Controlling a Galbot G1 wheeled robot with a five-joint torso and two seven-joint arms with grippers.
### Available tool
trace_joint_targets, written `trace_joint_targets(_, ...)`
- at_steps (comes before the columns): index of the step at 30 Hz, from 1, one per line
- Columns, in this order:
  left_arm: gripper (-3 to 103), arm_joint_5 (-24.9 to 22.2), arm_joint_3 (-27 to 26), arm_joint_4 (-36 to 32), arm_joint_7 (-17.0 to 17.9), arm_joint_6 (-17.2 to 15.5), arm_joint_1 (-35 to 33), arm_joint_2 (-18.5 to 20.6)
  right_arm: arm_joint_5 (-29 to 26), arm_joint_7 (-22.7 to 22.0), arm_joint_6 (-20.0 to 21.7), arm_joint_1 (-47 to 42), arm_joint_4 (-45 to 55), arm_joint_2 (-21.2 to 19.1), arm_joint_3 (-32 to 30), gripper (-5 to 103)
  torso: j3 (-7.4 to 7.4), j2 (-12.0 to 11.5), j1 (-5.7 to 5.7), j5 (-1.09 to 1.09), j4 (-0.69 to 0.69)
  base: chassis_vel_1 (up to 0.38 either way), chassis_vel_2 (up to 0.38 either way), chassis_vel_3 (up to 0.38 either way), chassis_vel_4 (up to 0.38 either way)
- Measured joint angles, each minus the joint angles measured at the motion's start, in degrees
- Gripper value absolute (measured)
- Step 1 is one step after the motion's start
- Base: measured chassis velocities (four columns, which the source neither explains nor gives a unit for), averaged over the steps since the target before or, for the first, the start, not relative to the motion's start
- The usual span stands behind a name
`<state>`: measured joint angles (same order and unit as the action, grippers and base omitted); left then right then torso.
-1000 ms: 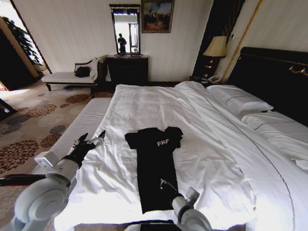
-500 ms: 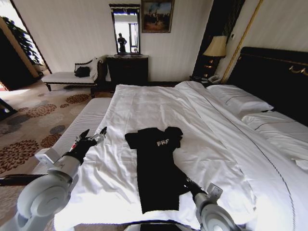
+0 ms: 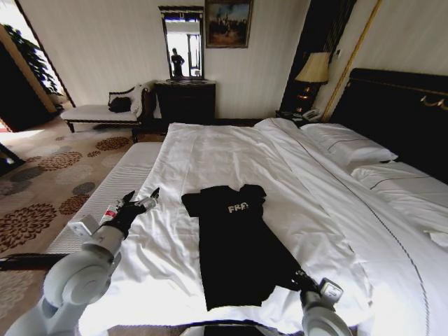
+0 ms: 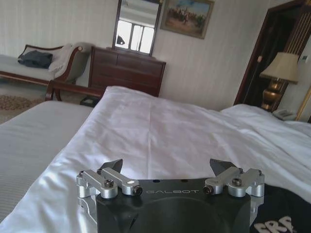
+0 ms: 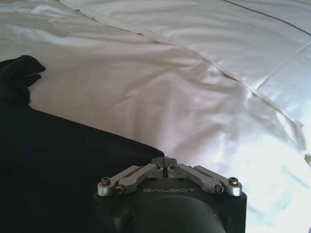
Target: Fold the clothes on the bed.
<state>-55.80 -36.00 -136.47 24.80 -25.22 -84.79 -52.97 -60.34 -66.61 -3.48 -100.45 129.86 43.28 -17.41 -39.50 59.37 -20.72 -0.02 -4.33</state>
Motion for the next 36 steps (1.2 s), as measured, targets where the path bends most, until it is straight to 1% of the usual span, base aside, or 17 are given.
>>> trace_joint_targets(3,100,1.1,5.2,3.4,2.0,-0.2,-2.2,0.4,1.1,-2.3,1.1,-2.4,0.3,0.4,-3.6,0,0.00,0.0,0.00,-0.01,0.02,0.000,0.000,0.000,0.000)
trace_joint_targets(6,100,1.0,8.7,4.5,3.4,-0.6,-3.4,0.9,2.1,-3.0,1.8,-4.2,0.6,1.1,-4.3,0,0.00,0.0,0.00,-0.02,0.00,0.000,0.000,0.000,0.000)
trace_joint_targets(9,100,0.7,12.3,4.8,4.7,-1.8,-4.3,1.3,3.0,-3.0,2.0,-4.8,0.6,2.3,-3.7,0,0.00,0.0,0.00,-0.02,-0.01,0.000,0.000,0.000,0.000)
trace_joint_targets(12,100,0.6,19.7,5.3,6.1,-3.3,-4.8,1.4,4.1,-3.0,2.8,-4.3,0.1,4.2,-1.6,-3,0.00,0.0,0.00,0.00,-0.01,0.000,0.000,0.000,0.000)
trace_joint_targets(14,100,0.3,21.7,5.5,6.2,-3.4,-4.8,1.3,4.3,-3.0,2.9,-4.0,0.0,4.6,-1.4,2,0.00,0.0,0.00,-0.01,-0.01,0.000,0.000,0.000,0.000)
trace_joint_targets(16,100,-1.7,24.9,6.0,6.6,-4.0,-4.8,1.0,4.9,-3.0,2.9,-3.3,-0.1,4.9,-2.1,13,0.00,0.0,0.00,0.00,-0.01,0.000,0.000,0.000,0.000)
trace_joint_targets(18,100,-4.4,26.1,6.3,7.0,-4.9,-5.7,0.8,5.9,-3.3,2.3,-2.4,-0.2,4.9,-4.3,24,0.00,0.0,0.00,0.00,-0.01,0.000,0.000,0.000,0.000)
trace_joint_targets(20,100,-5.2,26.4,6.5,7.1,-5.1,-6.2,0.8,6.2,-3.5,1.9,-1.7,-0.2,4.8,-5.4,24,0.00,0.0,0.00,0.00,-0.01,0.000,0.000,0.000,0.000)
trace_joint_targets(21,100,-5.9,26.8,6.8,7.0,-5.3,-7.0,0.8,6.3,-3.9,1.7,-0.5,-0.1,4.7,-6.9,29,0.00,0.0,0.00,0.00,0.01,0.000,0.000,0.000,0.000)
trace_joint_targets(24,100,-6.2,28.3,7.3,5.7,-5.2,-8.5,0.3,5.1,-5.0,1.6,3.0,0.8,4.2,-10.1,45,0.00,0.0,0.00,0.00,0.02,0.000,0.000,0.000,0.000)
trace_joint_targets(25,100,-6.2,28.3,7.3,5.7,-5.2,-8.5,0.3,5.1,-5.0,1.6,3.0,0.8,4.2,-10.1,45,0.00,0.0,0.00,0.00,0.02,0.000,0.000,0.000,0.000)
trace_joint_targets(27,100,-6.2,29.8,7.4,4.7,-4.5,-9.1,-0.4,3.6,-5.1,1.6,5.3,1.1,3.9,-11.4,56,0.00,0.0,0.00,-0.01,0.01,0.000,0.000,0.000,0.000)
trace_joint_targets(29,100,-6.2,30.4,7.5,4.2,-4.0,-9.2,-0.7,2.9,-5.2,1.6,6.2,1.1,3.8,-11.8,56,0.00,0.0,0.00,-0.01,0.01,0.000,0.000,0.000,0.000)
trace_joint_targets(32,103,-4.6,31.5,8.1,1.5,-1.6,-9.8,-1.3,1.4,-5.4,1.7,8.3,1.1,3.8,-12.4,73,0.00,0.0,0.00,0.00,0.01,0.000,0.000,0.000,0.000)
trace_joint_targets(33,100,-3.6,31.6,8.5,0.4,-0.2,-9.8,-1.4,1.2,-5.4,1.8,8.6,1.1,3.9,-12.4,78,0.00,0.0,0.00,0.00,0.01,0.000,0.000,0.000,0.000)
trace_joint_targets(34,100,-3.6,31.6,8.5,0.4,-0.2,-9.8,-1.4,1.2,-5.4,1.8,8.6,1.1,3.9,-12.4,78,0.00,0.0,0.00,0.00,0.01,0.000,0.000,0.000,0.000)
trace_joint_targets(36,94,-2.0,31.7,9.4,-1.3,2.0,-9.6,-1.5,1.0,-5.4,1.9,8.8,1.1,4.3,-12.2,89,0.00,0.0,0.00,-0.01,-0.01,0.000,0.000,0.000,0.000)
